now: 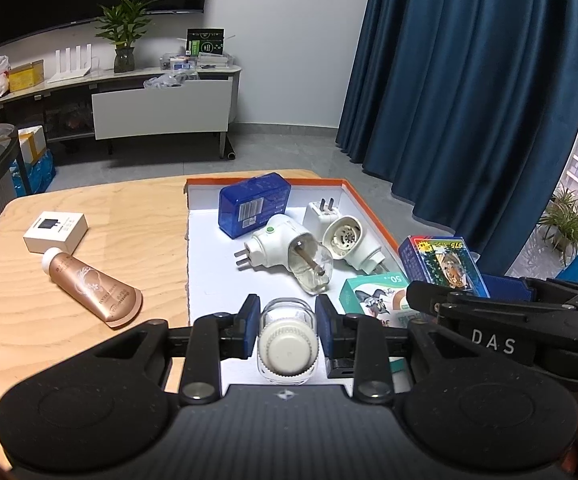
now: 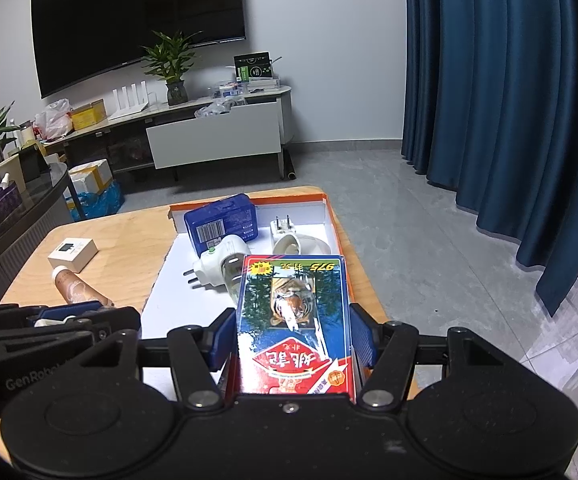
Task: Organize rigid objects
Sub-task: 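Hold red card box over the white box with right tool while left holds diffuser bottle, then lower red card box into the box with right tool while left releases diffuser bottle, then move both tools from the box toward the copper bottle and white charger box, then grasp copper bottle with right tool while left tool grasps white charger box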
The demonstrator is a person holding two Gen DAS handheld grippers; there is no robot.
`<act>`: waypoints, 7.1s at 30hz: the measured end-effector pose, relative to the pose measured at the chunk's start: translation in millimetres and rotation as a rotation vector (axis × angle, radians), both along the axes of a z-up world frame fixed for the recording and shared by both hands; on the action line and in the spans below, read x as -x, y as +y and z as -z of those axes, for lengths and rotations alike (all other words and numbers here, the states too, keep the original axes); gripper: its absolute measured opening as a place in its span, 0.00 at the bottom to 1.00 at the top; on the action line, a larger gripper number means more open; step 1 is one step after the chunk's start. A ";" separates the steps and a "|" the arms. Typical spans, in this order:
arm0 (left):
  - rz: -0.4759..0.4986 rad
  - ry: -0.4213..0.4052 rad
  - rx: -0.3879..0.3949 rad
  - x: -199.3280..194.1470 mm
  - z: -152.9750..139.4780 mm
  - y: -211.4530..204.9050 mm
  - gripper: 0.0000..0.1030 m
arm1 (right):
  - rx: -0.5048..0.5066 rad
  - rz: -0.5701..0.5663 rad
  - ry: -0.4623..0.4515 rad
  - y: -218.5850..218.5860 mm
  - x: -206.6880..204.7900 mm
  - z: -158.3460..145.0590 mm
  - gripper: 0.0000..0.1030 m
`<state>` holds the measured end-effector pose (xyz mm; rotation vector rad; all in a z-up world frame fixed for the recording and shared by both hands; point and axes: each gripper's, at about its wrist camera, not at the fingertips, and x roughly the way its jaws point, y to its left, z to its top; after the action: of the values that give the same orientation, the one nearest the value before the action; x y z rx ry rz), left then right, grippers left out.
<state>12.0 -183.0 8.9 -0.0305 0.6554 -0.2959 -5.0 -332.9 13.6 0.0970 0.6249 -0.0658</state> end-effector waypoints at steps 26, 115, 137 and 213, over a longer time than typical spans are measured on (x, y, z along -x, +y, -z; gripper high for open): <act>-0.010 0.010 0.008 -4.8 4.6 0.9 0.30 | 0.006 -0.012 0.012 0.5 -5.1 4.8 0.69; -0.002 0.031 0.019 -4.9 8.9 -2.0 0.30 | 0.007 -0.004 0.036 2.1 -9.6 11.8 0.69; -0.009 0.053 0.028 -17.4 13.1 -0.6 0.30 | 0.018 -0.024 0.059 -3.1 -30.0 19.0 0.69; -0.334 0.057 0.031 -98.4 18.0 237.2 0.96 | 0.102 -0.632 0.251 260.8 -204.5 82.9 0.85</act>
<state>110.4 54.2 -9.1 -0.1768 0.6903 0.0168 199.5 -72.1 -69.3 -0.2127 0.8776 0.5080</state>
